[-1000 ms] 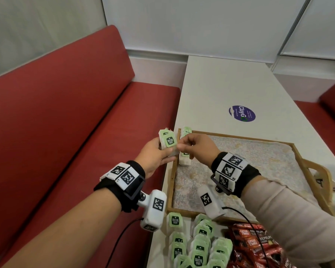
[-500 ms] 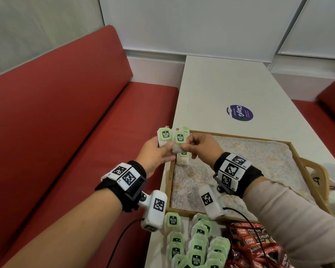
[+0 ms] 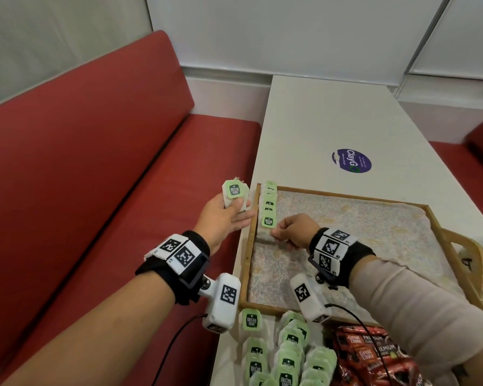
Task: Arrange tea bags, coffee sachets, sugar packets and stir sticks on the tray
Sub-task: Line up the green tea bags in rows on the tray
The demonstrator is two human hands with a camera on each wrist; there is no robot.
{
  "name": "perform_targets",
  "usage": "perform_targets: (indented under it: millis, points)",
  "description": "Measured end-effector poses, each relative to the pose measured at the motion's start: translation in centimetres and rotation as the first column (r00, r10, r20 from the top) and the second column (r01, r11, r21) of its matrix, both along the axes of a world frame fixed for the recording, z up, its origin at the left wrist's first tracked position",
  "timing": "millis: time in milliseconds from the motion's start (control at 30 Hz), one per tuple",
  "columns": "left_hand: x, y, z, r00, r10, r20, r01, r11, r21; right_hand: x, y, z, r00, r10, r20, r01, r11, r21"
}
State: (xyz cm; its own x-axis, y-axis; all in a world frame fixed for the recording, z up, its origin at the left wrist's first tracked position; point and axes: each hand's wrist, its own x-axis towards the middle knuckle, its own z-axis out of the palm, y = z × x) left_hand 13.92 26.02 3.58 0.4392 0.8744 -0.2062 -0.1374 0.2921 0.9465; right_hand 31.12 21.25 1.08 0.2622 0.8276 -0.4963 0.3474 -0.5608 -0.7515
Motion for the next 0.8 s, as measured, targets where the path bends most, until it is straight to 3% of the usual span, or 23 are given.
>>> perform_targets:
  millis: [133, 400, 533, 667, 800]
  points:
    - [0.0, 0.2, -0.1, 1.000, -0.009, -0.017, 0.010, 1.000, 0.007, -0.4, 0.4, 0.2, 1.000, -0.031, 0.003, 0.031, 0.999, -0.032]
    - [-0.3, 0.2, -0.1, 0.999, -0.015, -0.036, 0.015, 1.000, 0.005, -0.9, 1.2, 0.0, 0.989, 0.014, 0.150, 0.001, 0.995, -0.097]
    - [-0.5, 0.2, 0.0, 0.997, -0.024, -0.078, 0.025, 1.000, 0.017, -0.9, 1.0, 0.2, 0.959, 0.014, 0.283, -0.014, 1.000, 0.000]
    - [-0.7, 0.3, 0.0, 0.995, -0.014, -0.096, 0.016, 1.000, 0.020, -1.3, 0.8, 0.6, 0.944, 0.128, 0.304, -0.168, 0.980, 0.111]
    - [-0.6, 0.1, 0.1, 0.995, -0.010, -0.099, 0.012, 1.000, 0.025, -2.0, 0.6, 0.5, 0.921, 0.263, 0.288, -0.286, 0.957, 0.042]
